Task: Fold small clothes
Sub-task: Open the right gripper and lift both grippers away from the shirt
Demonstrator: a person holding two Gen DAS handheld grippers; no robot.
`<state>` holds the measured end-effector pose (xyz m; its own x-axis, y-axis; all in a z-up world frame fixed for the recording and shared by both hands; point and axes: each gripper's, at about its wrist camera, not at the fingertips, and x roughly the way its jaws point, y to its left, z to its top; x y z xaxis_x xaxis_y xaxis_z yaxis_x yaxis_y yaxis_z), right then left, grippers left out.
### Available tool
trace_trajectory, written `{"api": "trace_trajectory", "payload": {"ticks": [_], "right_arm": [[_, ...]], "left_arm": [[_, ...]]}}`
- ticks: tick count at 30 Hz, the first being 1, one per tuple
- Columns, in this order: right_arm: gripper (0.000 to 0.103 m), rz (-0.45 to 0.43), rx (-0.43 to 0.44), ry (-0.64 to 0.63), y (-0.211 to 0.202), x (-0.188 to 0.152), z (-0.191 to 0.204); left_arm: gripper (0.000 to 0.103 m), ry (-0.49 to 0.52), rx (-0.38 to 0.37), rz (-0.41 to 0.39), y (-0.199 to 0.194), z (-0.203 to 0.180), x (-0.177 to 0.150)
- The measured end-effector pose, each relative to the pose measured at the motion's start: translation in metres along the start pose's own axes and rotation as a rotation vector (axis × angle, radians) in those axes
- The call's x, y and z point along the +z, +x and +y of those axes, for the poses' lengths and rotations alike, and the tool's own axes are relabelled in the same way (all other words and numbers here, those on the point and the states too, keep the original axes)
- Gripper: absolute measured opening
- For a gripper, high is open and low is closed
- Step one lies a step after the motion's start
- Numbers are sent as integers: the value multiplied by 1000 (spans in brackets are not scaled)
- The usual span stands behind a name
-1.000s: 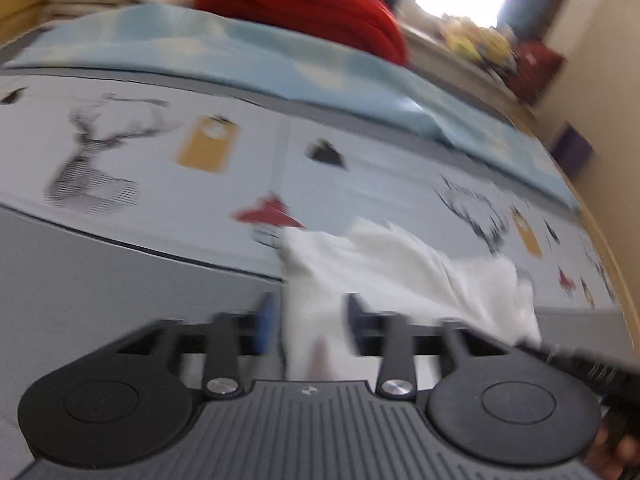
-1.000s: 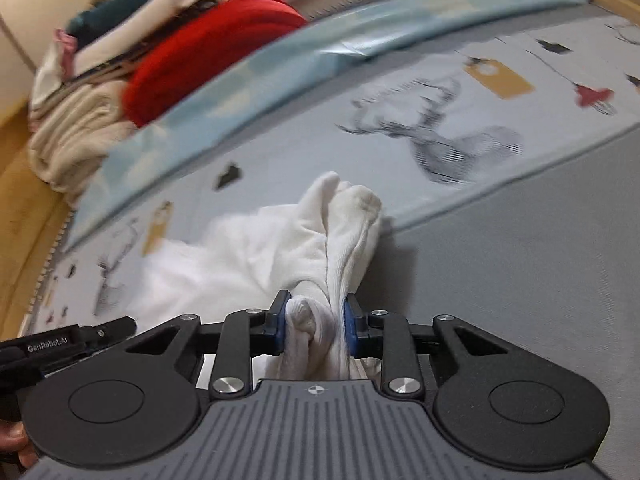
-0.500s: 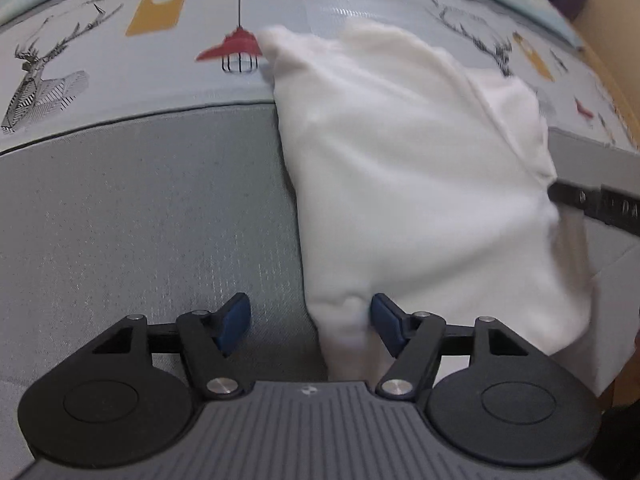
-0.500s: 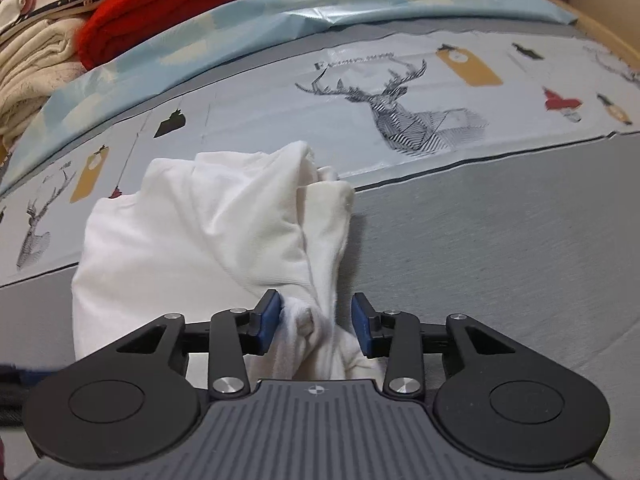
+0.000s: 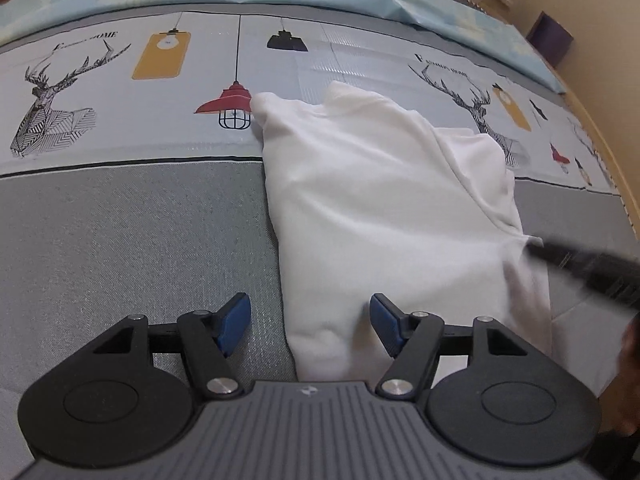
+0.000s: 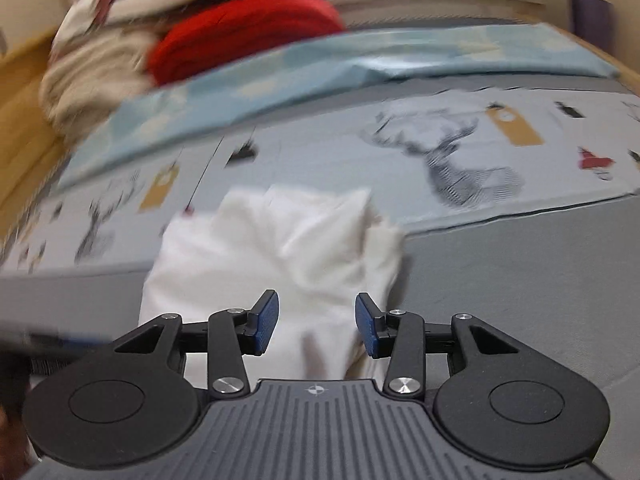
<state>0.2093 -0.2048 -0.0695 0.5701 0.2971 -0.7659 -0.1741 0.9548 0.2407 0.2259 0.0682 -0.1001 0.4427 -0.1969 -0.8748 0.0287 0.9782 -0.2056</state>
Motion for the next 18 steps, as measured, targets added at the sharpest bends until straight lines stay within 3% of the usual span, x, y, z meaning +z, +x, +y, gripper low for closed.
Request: {"api": "trace_trajectory", "payload": {"ticks": [2, 4, 6, 9, 12, 13, 16, 18], "right_arm": [[44, 151, -123, -54, 23, -10, -2], [50, 243, -174, -14, 34, -17, -14], [50, 211, -138, 68, 28, -11, -21], [50, 145, -106, 33, 18, -7, -16], [50, 250, -140, -15, 31, -17, -16], [58, 280, -157, -14, 33, -20, -17], [60, 245, -150, 39, 21, -16, -24], [59, 201, -188, 23, 9, -14, -22]], "left_arm": [[70, 13, 23, 41, 7, -1, -2], [69, 44, 83, 106, 17, -1, -9], [67, 35, 89, 107, 15, 1, -10], [67, 24, 52, 54, 5, 1, -8], [68, 34, 87, 132, 19, 3, -17], [70, 41, 97, 155, 23, 2, -21], [69, 64, 120, 98, 10, -4, -22], [69, 97, 184, 30, -4, -12, -24]]}}
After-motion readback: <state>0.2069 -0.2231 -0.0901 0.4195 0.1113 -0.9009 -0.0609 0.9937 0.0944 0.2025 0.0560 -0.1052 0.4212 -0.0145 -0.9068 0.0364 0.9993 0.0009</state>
